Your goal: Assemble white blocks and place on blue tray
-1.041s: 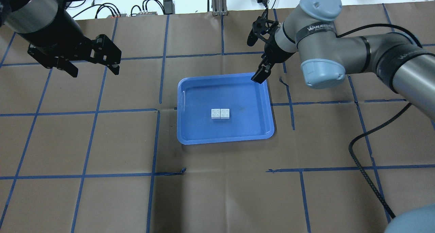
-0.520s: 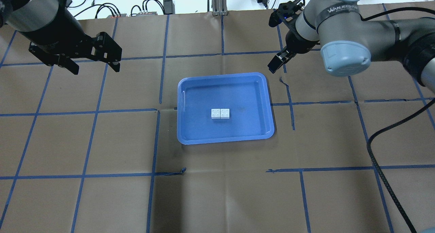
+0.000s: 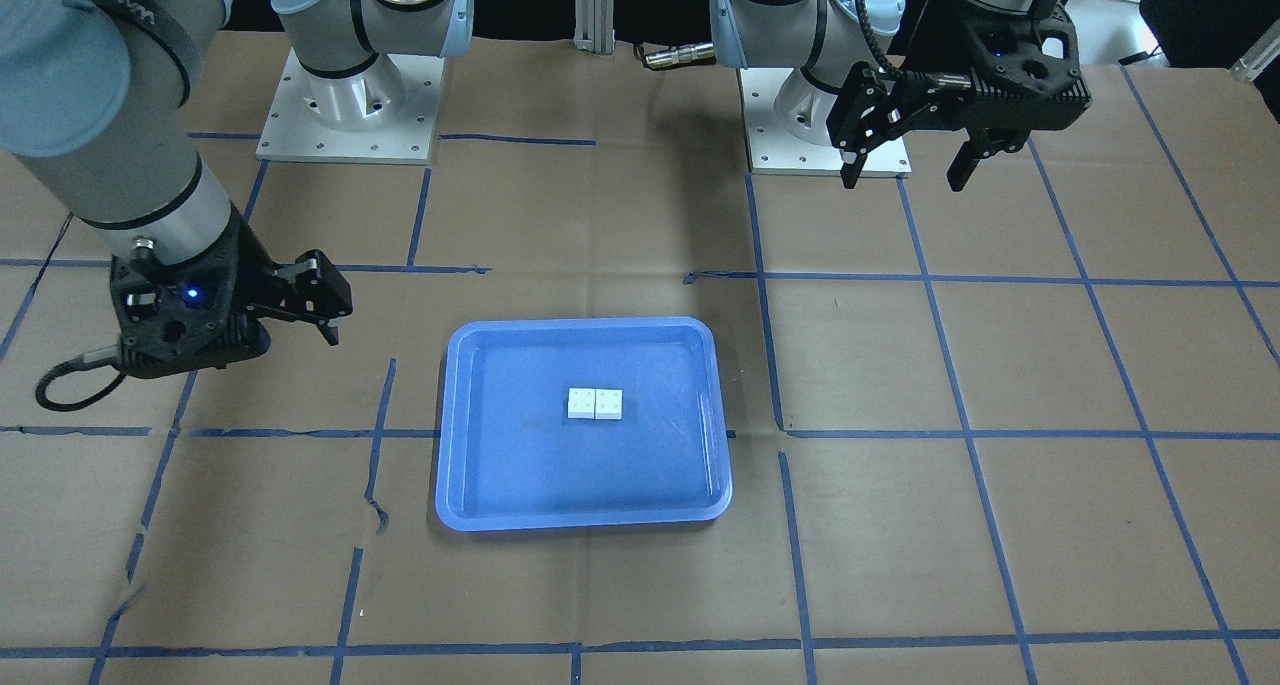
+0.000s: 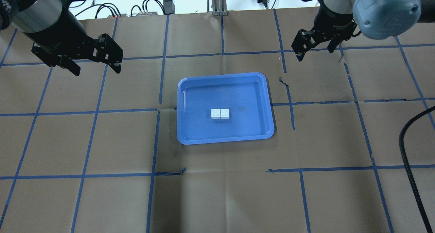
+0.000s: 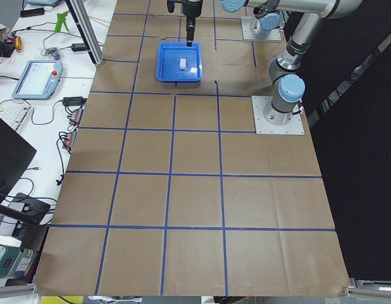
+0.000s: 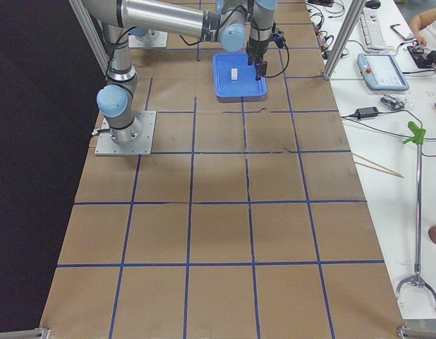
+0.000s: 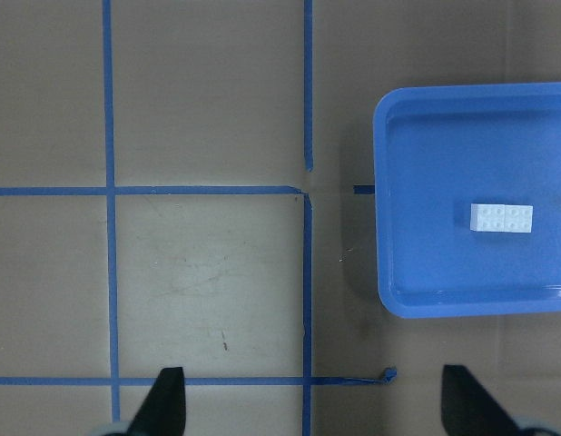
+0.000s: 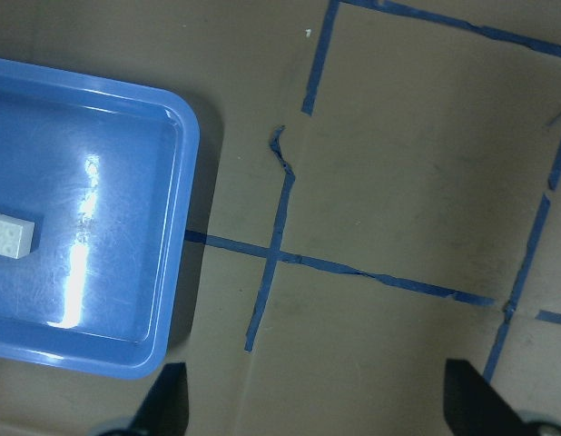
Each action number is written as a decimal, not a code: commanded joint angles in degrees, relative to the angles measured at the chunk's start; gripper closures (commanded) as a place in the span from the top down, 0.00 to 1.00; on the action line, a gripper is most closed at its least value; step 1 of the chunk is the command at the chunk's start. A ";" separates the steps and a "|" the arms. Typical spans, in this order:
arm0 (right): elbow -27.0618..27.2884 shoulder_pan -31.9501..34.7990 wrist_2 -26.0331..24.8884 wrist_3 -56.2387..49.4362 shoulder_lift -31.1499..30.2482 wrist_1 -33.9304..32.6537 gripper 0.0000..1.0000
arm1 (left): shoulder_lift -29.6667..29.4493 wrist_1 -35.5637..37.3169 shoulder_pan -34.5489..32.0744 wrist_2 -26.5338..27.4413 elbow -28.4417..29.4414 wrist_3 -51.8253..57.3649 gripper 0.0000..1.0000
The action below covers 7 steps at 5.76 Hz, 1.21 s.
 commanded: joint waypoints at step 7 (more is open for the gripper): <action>-3.24 2.64 -0.12 18.11 -5.87 11.24 1.00 | -1.23 0.33 1.33 0.24 -1.80 -0.25 1.00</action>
